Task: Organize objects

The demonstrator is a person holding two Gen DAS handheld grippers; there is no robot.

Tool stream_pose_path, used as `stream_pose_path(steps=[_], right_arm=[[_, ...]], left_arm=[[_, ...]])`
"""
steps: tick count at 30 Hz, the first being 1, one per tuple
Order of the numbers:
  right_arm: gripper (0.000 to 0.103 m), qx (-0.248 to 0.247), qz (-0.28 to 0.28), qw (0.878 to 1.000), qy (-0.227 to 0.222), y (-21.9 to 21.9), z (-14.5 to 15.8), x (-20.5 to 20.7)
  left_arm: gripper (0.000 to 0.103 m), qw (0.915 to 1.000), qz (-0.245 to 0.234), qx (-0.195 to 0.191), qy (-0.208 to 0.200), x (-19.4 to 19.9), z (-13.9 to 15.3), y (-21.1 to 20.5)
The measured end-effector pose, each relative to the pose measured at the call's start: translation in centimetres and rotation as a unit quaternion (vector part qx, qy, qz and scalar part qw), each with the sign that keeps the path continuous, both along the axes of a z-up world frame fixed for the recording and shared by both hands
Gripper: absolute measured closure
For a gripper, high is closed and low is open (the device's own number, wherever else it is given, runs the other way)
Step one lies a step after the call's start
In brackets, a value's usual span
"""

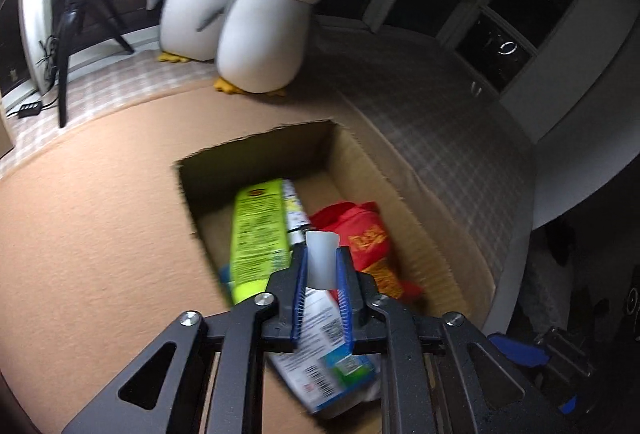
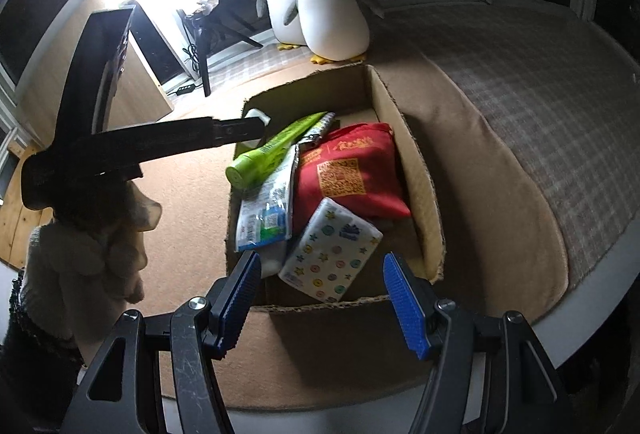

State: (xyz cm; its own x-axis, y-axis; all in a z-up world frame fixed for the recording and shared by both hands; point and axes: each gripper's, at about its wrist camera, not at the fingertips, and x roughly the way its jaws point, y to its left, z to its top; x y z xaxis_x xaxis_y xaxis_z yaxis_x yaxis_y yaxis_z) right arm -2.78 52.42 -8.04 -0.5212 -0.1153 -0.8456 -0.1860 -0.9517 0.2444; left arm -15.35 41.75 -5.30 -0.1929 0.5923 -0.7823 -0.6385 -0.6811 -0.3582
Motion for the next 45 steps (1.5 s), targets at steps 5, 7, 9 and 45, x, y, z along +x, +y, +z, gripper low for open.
stream_pose_path(steps=[5,7,9,45], right_arm=[[0.043,-0.001,-0.003,1.000,-0.005,0.4,-0.3,0.4],[0.043,-0.003,-0.005,1.000,-0.005,0.6,-0.4,0.5],[0.043,-0.004,-0.007,1.000,-0.005,0.8,-0.4,0.5],[0.038,0.010,0.106,0.994,0.027,-14.5,1.3,-4.4]], left_arm=[[0.017,0.9999,0.001,0.011,0.003,0.2,0.1,1.0],[0.017,0.9999,-0.002,0.014,0.007,0.4,0.3,1.0],[0.017,0.9999,-0.003,0.011,0.009,0.5,0.3,0.9],[0.016,0.9769,0.201,-0.044,0.059,3.4,4.3,-27.5]])
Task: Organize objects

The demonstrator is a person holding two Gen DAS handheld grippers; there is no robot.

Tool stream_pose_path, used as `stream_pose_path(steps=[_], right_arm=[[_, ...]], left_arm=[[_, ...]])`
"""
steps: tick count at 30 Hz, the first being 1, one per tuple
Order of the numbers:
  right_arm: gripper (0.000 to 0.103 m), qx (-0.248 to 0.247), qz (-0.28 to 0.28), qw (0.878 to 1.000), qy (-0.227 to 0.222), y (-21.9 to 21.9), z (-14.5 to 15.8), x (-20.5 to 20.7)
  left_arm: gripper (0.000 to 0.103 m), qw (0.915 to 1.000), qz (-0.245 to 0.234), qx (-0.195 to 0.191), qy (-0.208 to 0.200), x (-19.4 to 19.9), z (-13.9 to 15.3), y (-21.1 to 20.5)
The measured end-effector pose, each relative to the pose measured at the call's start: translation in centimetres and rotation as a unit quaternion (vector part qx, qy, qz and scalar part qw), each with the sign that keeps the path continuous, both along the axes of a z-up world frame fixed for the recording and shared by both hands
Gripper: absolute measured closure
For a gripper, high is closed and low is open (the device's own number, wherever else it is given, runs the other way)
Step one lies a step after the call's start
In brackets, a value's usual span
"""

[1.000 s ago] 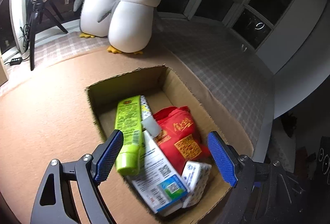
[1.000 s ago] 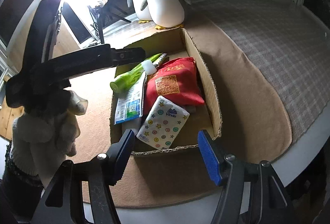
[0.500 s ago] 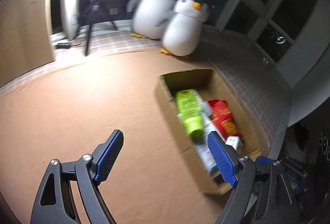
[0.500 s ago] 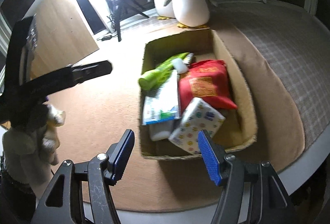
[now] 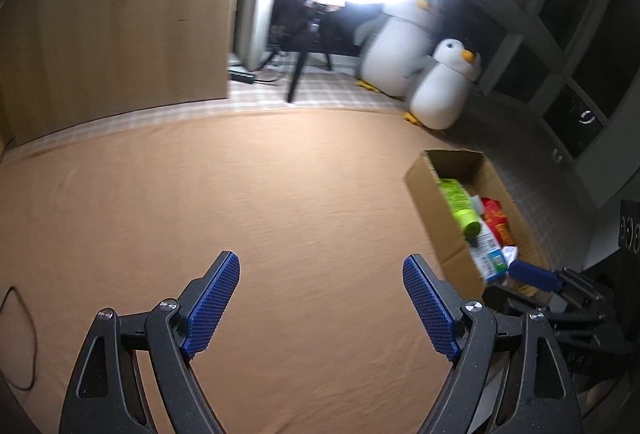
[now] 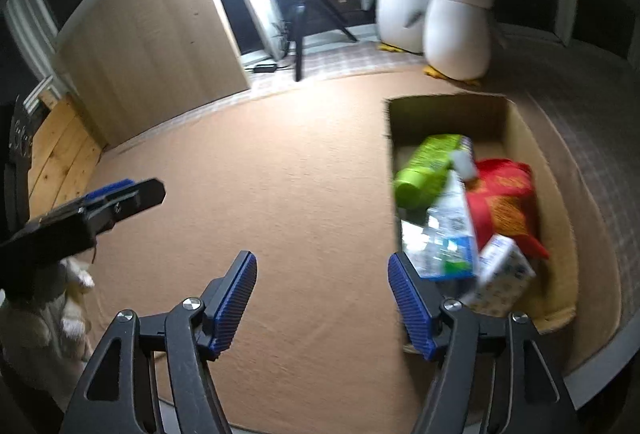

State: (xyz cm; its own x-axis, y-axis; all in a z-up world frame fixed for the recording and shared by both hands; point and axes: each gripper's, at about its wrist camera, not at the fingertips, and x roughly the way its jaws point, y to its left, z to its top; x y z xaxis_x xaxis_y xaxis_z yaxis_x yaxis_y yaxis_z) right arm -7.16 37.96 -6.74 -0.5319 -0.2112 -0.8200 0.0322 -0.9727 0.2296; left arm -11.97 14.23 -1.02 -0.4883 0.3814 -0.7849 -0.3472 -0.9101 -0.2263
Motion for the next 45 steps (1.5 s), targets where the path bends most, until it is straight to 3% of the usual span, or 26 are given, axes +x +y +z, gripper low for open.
stream_pose_path(steps=[12,23,45], right_arm=[[0.031,0.021,0.037,0.999,0.016,-6.8,0.0,-1.1],[0.031,0.043,0.053,0.997,0.020,-10.4,-0.3,-1.1],[0.030,0.036,0.048,0.998,0.018,-11.3,-0.8,-0.9]], left_arm=[[0.009,0.9968,0.062,-0.049,0.013,2.6,-0.5,-8.1],[0.007,0.9931,0.104,-0.051,-0.018,3.5,-3.2,-12.9],[0.004,0.9930,0.105,-0.052,-0.012,3.1,-2.6,-12.9]])
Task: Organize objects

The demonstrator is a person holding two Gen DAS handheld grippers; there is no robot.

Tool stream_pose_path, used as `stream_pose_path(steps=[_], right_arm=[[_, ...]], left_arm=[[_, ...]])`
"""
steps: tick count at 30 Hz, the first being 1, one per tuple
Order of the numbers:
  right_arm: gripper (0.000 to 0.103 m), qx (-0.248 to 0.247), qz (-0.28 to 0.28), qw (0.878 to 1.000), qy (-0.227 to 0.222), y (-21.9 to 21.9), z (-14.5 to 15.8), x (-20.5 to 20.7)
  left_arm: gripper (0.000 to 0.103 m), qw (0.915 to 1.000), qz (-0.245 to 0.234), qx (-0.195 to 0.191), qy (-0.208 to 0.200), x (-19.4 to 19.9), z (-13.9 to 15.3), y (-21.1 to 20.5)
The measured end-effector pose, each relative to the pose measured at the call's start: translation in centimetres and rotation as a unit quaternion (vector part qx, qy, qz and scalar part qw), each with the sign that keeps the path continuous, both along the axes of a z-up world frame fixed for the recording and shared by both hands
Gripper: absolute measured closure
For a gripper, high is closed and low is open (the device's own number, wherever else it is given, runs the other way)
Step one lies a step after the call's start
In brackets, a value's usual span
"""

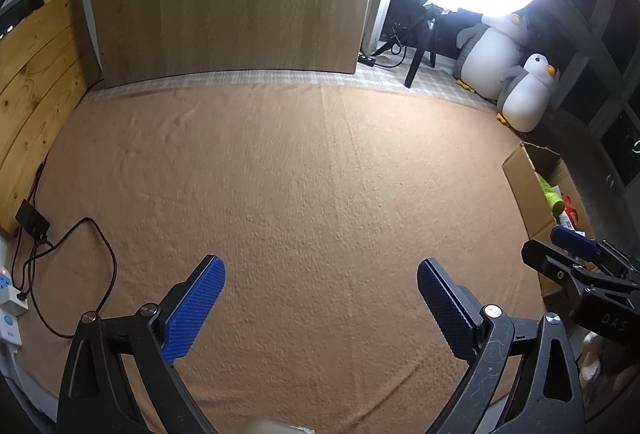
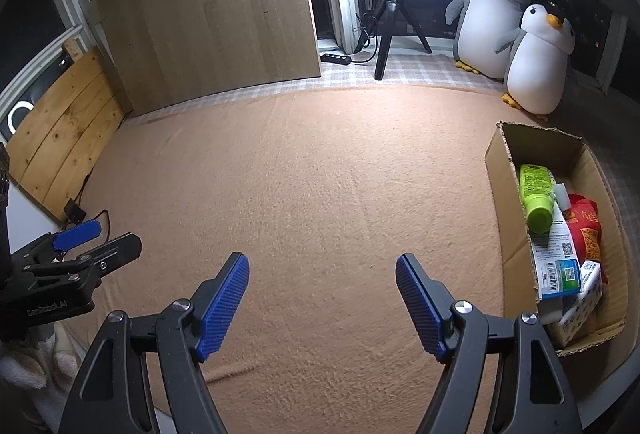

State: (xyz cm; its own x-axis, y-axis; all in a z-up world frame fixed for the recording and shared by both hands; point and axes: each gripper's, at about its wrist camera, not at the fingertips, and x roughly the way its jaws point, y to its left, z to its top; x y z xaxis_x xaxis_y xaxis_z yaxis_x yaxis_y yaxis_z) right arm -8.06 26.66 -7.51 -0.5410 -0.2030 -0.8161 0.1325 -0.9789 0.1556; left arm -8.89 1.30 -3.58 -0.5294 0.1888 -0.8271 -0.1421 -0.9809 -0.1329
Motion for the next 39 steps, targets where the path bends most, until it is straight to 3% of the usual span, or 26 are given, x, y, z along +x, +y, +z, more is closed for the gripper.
stream_pose_path(steps=[39], right_arm=[[0.030,-0.004,0.000,1.000,-0.013,0.39,-0.50,-0.25]], left_arm=[[0.002,0.9999,0.003,-0.011,-0.006,0.23,-0.55,0.66]])
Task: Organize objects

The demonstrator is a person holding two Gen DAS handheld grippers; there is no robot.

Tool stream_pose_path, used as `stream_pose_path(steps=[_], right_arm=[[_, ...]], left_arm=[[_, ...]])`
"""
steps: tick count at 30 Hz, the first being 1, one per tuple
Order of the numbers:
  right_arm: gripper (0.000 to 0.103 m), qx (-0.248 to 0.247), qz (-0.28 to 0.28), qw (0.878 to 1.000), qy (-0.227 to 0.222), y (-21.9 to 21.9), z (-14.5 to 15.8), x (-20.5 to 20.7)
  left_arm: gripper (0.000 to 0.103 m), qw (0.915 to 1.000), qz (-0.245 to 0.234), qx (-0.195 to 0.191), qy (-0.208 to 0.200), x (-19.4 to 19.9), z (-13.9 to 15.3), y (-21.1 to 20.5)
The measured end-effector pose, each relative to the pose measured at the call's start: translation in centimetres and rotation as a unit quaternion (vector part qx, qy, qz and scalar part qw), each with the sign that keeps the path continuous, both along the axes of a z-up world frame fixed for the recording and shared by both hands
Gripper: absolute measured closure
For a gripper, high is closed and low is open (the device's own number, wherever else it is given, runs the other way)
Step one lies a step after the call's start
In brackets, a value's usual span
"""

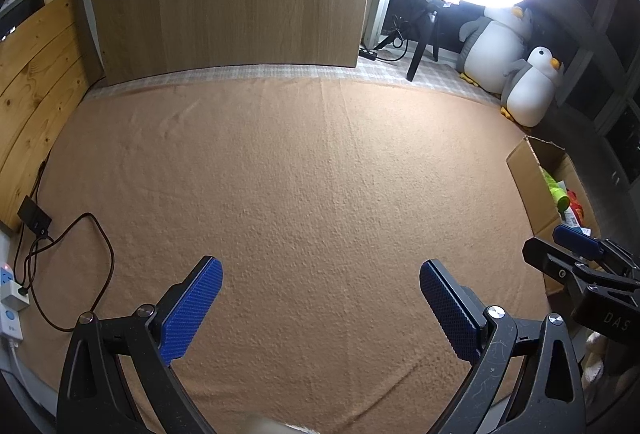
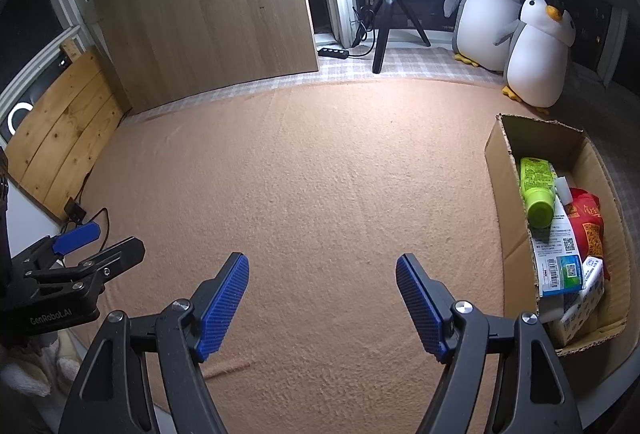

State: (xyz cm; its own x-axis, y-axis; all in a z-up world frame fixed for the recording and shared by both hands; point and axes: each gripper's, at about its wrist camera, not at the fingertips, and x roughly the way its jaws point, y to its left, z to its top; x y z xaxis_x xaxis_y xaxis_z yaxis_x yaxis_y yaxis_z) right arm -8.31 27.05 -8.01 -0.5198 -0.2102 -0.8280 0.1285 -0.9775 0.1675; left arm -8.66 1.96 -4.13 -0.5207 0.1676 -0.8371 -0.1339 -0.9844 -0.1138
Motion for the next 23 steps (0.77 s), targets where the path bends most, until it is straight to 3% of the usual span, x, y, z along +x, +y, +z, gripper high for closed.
stream_pose_path(steps=[23], right_arm=[[0.030,-0.003,-0.006,1.000,-0.014,0.2,-1.3,-0.8]], left_arm=[[0.002,0.9999,-0.003,-0.008,-0.009,-1.3,-1.9,0.1]])
